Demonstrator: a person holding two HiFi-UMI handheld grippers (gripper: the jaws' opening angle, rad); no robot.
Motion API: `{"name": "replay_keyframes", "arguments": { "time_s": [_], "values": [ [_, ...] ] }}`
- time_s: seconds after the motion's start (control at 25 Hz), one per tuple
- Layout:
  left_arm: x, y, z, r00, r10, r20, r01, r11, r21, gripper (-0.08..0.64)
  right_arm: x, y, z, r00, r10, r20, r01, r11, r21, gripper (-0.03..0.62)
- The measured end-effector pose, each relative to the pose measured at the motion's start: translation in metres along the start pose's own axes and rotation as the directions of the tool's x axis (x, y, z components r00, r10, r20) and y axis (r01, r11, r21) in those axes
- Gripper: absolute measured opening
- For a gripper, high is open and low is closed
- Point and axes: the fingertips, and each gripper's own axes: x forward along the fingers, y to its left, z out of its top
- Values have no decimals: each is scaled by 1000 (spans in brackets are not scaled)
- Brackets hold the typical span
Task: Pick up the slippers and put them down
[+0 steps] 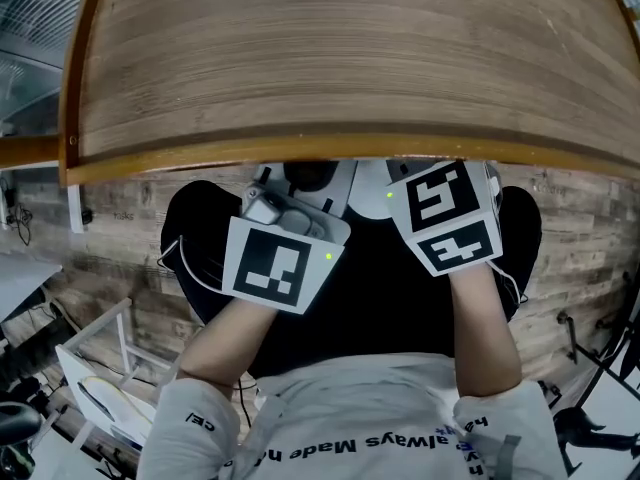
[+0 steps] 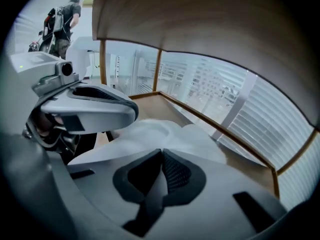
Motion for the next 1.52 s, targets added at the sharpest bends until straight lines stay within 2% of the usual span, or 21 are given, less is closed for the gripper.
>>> {"name": "replay_keyframes", "arguments": {
  "time_s": [0.2,0.44,0.64,0.76,0.84,0.96,1.16,1.28,1.36,1.52],
  "values": [
    [-4,1,2,1000,10,6,-10,1000,9,14,-18,5,-5,999,48,19,-49,998,40,18],
    [-4,0,5,1000,17,8,-17,998,61,14,-31,10,-15,994,105,-9,-104,993,48,18],
    [-5,-3,5,1000,17,7,-18,997,72,14,-41,10,-26,993,112,-26,-111,992,58,20],
    [-4,-4,5,1000,18,9,-19,998,67,14,-42,5,-27,996,88,-29,-86,994,71,66],
    [-4,-5,4,1000,13,7,-13,998,67,14,-41,5,-27,995,96,-31,-93,991,93,141],
    [-3,-6,1,1000,7,2,-7,998,61,14,-35,2,-27,994,99,-52,-93,990,106,161],
    [-3,-6,-5,1000,-11,-9,11,999,43,14,-15,1,-21,991,113,-73,-104,987,124,161],
    [-2,-4,-6,1000,-3,-11,4,998,56,14,-8,2,-26,991,96,-94,-87,991,97,66],
    [-3,-1,-5,1000,7,-9,-6,998,56,14,-9,0,-29,992,73,-106,-66,995,72,46],
    [-5,3,-3,1000,18,-1,-18,999,47,14,-15,-3,-21,998,41,-54,-38,997,65,34]
  ]
}}
